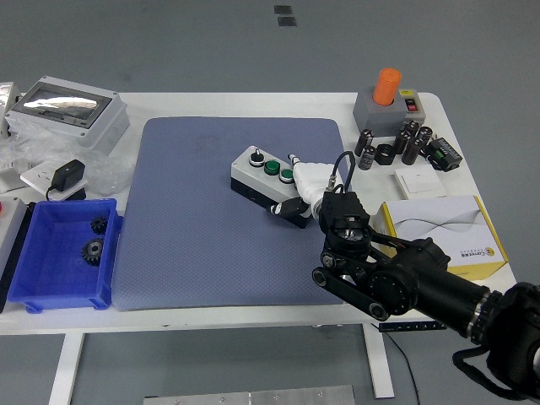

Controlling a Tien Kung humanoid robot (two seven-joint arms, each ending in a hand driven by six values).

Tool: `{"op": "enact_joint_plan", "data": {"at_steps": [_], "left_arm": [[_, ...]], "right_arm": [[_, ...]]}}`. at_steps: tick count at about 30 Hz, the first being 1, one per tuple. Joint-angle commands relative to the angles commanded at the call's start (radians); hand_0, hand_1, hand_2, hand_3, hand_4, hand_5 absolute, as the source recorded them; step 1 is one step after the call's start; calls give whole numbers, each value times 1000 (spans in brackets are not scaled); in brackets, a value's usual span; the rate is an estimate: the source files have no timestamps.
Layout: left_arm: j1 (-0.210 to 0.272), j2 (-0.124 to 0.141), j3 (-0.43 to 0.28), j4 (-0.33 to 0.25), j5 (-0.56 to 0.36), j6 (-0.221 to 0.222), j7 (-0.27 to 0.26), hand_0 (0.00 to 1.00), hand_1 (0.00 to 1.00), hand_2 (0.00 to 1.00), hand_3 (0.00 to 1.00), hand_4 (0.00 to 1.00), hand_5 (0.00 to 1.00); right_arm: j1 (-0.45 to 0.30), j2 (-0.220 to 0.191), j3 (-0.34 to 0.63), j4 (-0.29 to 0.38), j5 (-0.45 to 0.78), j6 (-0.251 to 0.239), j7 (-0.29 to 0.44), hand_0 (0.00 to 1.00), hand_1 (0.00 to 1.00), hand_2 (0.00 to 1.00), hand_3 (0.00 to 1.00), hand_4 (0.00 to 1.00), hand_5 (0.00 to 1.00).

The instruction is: Pick up the button,place it on the desk,press the button,press the button

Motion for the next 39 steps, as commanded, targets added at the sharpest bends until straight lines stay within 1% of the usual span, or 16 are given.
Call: {"op": "enact_joint_plan", "data": {"at_steps": [2,3,8,9,14,15,20,21,23,26,27,30,35,37,39], "left_arm": [[0,-1,-1,2,2,0,-3,770,764,725,808,814,531],[0,-1,-1,2,3,0,-5,770,764,724,808,814,533],[0,-1,-3,6,6,3,-14,770,764,724,808,814,533],[0,-1,-4,6,7,4,-16,770,765,724,807,812,536],[1,-1,-6,8,9,8,-23,770,765,724,807,812,536],[1,-2,-6,9,9,8,-24,769,765,724,805,813,537],[1,-2,-7,10,11,14,-31,769,765,724,805,813,537],[2,-2,-7,10,11,15,-32,769,765,724,803,818,546],[2,-3,-7,10,10,17,-34,769,765,724,803,818,546],[4,-4,-6,9,7,20,-32,769,765,724,803,818,546],[5,-4,-6,9,6,21,-32,769,765,723,803,824,556],[6,-6,-4,8,3,23,-32,769,765,723,803,824,556],[8,-7,-4,6,0,27,-33,769,765,723,804,826,564],[8,-8,-4,5,-1,29,-35,769,765,723,804,826,564],[9,-9,-5,5,-1,30,-37,769,766,723,803,829,572]], "right_arm": [[0,0,2,0,-3,-6,0,229,450,581,998,839,323],[-1,0,2,0,-4,-9,0,167,388,462,900,709,221],[-2,0,7,1,-9,-22,0,167,388,462,900,709,221],[-3,0,9,1,-12,-25,0,132,330,382,727,622,243],[-5,0,17,4,-22,-33,2,132,330,382,727,622,243],[-6,0,17,5,-22,-32,3,107,299,342,440,469,261],[-10,-1,21,19,-21,-45,17,107,299,342,440,469,261],[-11,-3,24,25,-19,-52,25,75,245,289,306,307,105],[-14,-8,31,39,-20,-69,40,75,245,289,306,307,105],[-20,-23,48,76,-21,-107,84,75,245,289,306,307,105],[-22,-30,53,90,-19,-119,103,45,216,271,323,318,2],[-25,-56,61,132,-12,-151,159,45,216,271,323,318,2],[-24,-68,48,133,-14,-181,185,40,212,275,343,342,2],[-23,-72,44,140,-22,-197,198,40,212,275,343,342,2],[-21,-80,40,159,-35,-223,228,50,216,276,350,331,2]]}}
